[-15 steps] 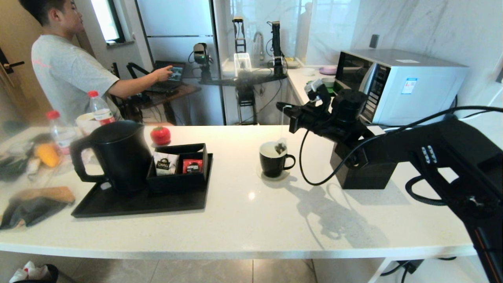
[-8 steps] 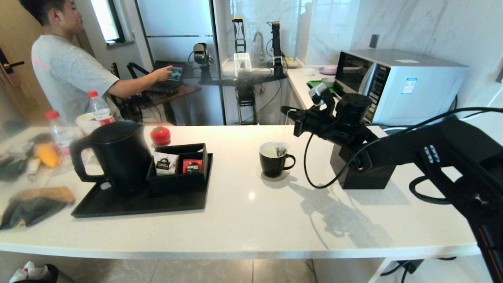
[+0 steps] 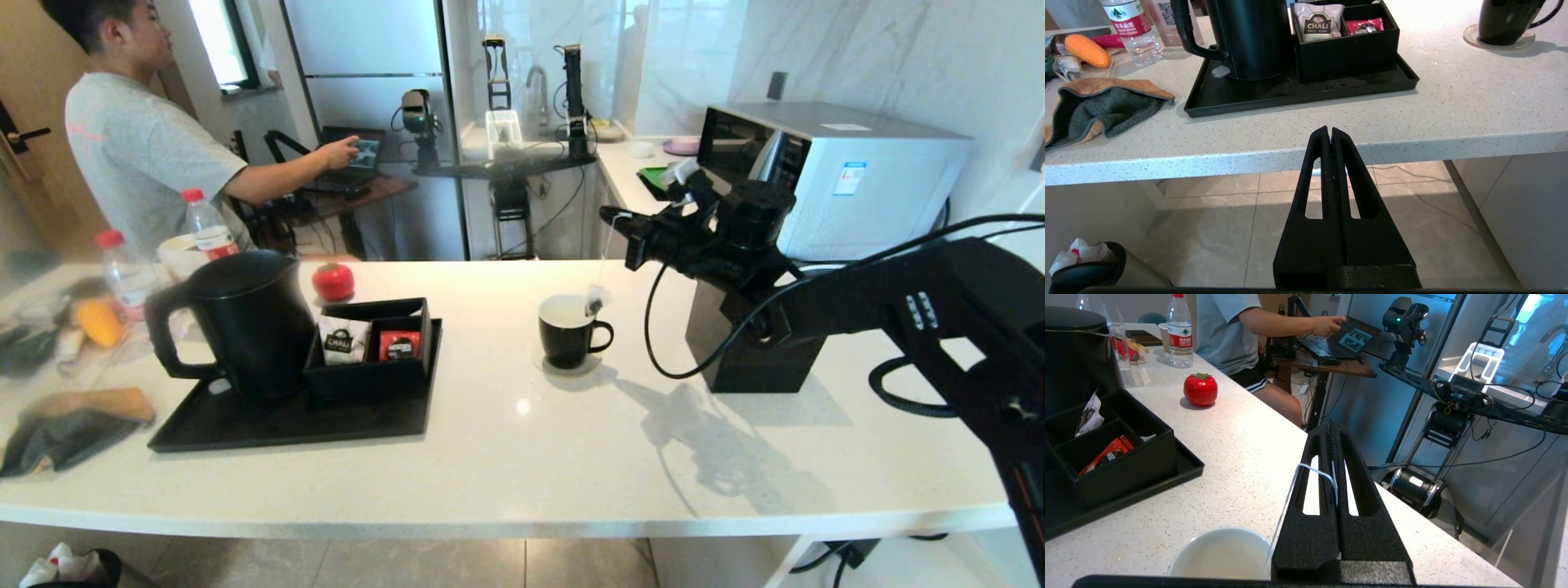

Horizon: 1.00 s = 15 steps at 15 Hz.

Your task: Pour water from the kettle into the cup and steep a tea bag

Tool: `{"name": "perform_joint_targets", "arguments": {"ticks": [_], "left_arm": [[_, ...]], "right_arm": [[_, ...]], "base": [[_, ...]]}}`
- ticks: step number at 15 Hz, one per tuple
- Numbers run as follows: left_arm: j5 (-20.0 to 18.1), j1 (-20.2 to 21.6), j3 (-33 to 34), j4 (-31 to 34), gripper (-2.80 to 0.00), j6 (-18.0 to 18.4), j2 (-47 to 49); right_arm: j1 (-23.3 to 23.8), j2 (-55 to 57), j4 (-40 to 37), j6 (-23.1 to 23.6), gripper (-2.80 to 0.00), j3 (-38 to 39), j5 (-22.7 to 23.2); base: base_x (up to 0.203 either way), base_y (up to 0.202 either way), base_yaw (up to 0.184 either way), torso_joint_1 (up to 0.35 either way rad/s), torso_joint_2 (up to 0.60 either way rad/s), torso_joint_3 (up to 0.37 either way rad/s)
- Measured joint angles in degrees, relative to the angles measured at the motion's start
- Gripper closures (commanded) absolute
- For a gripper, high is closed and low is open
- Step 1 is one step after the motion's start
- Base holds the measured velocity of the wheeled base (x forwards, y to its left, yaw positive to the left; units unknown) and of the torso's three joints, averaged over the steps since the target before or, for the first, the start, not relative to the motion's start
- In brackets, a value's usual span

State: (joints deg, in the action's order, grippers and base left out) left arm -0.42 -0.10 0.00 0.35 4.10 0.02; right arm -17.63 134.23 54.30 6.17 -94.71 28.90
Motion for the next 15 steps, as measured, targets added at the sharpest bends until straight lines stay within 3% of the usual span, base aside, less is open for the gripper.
{"name": "perform_joint_targets", "arguments": {"ticks": [15], "left_arm": [[-0.05, 0.0, 0.0, 0.0, 0.0, 0.0, 0.0]], "right_arm": [[2.21, -1.85, -0.32, 0.0, 0.0, -1.27, 0.01]], "base": [[0.0, 0.0, 0.0, 0.0, 0.0, 0.0]]}}
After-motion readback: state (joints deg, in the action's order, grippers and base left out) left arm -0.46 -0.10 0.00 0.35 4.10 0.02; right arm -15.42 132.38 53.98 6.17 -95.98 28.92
